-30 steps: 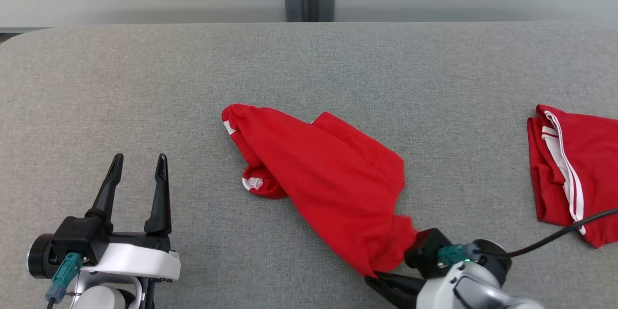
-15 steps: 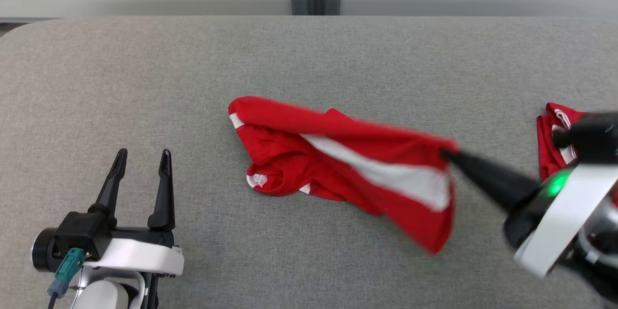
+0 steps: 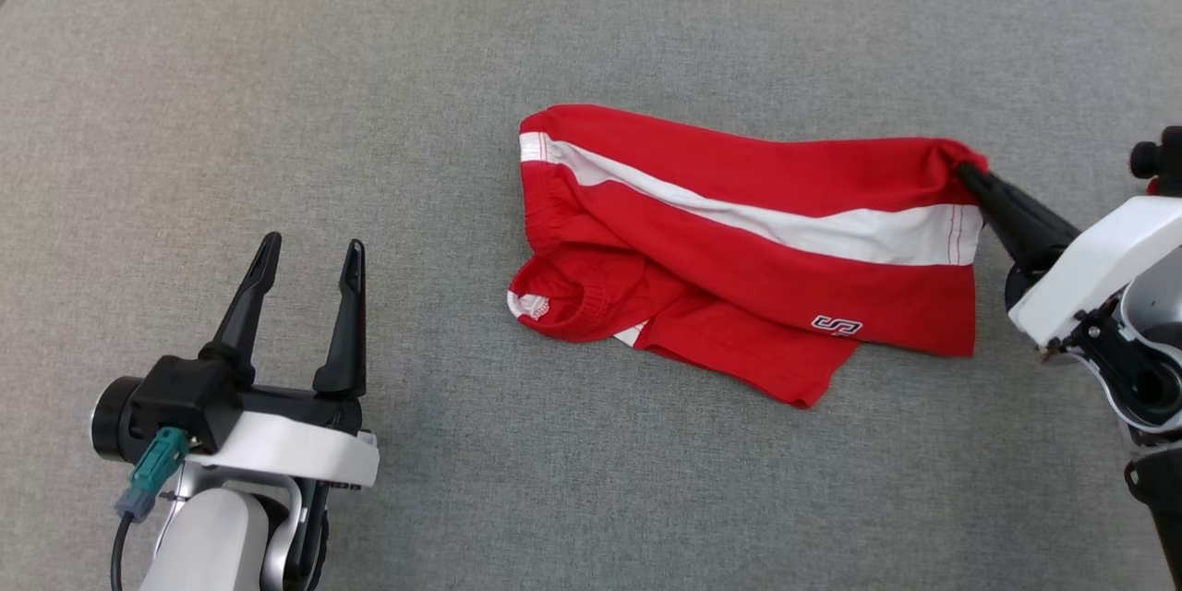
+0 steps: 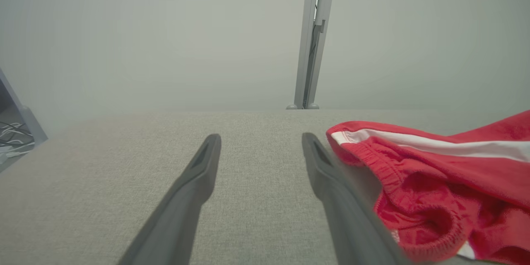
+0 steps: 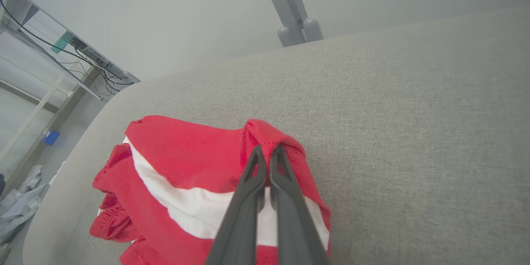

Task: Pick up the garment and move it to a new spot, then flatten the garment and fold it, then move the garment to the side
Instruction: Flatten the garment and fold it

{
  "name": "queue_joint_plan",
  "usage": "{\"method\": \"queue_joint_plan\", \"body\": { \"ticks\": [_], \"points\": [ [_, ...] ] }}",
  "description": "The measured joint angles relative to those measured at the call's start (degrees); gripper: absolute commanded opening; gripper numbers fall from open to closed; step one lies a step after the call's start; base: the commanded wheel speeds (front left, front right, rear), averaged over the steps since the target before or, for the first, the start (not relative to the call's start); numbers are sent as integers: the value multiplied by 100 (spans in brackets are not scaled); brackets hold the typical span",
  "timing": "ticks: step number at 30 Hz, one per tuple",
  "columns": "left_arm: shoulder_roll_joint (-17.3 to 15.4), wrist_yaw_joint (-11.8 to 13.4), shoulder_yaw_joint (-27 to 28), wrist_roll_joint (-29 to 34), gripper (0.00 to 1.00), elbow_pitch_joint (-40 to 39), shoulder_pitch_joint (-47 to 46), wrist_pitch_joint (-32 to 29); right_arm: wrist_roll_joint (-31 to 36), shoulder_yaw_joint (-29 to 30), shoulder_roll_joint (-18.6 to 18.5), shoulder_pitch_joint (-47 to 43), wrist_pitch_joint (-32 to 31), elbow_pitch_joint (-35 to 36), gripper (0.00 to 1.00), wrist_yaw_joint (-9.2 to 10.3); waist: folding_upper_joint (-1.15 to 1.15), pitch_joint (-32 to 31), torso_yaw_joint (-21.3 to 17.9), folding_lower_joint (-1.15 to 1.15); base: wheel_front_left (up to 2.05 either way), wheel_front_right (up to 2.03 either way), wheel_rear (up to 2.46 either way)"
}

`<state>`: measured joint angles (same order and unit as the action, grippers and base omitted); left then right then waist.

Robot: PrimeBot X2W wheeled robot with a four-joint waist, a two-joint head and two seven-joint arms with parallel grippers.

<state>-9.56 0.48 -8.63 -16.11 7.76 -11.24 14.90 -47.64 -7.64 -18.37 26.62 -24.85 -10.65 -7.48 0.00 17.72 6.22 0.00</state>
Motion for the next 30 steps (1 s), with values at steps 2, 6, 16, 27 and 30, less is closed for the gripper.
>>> {"method": "queue_joint_plan", "body": {
  "ticks": [2, 6, 16, 27, 30],
  "points": [
    [22, -43, -1, 31, 100, 38, -28, 0, 88, -67, -26, 136, 365, -374, 51, 1, 0, 54, 38, 0, 0, 0, 0],
    [57, -81, 31, 57, 100, 85, -96, 0, 290, -171, -48, 369, 1218, -935, 100, 0, 0, 71, 17, 0, 0, 0, 0],
    [15, -98, 222, 141, 100, 166, -80, 0, 1417, 550, 71, 268, 3221, -1237, 100, 0, 0, -77, -185, 0, 0, 0, 0],
    [-65, -32, 272, 199, 100, 167, 208, -2, 3351, 934, 1009, -1109, 3596, 283, 100, -1, 0, -486, -387, 0, 0, 0, 0],
    [-81, 45, 268, 202, 100, 120, 367, -27, 3706, 932, 1260, -1630, 3462, 671, 100, -1, 0, -618, -427, 0, 0, 0, 0]
  ]
}}
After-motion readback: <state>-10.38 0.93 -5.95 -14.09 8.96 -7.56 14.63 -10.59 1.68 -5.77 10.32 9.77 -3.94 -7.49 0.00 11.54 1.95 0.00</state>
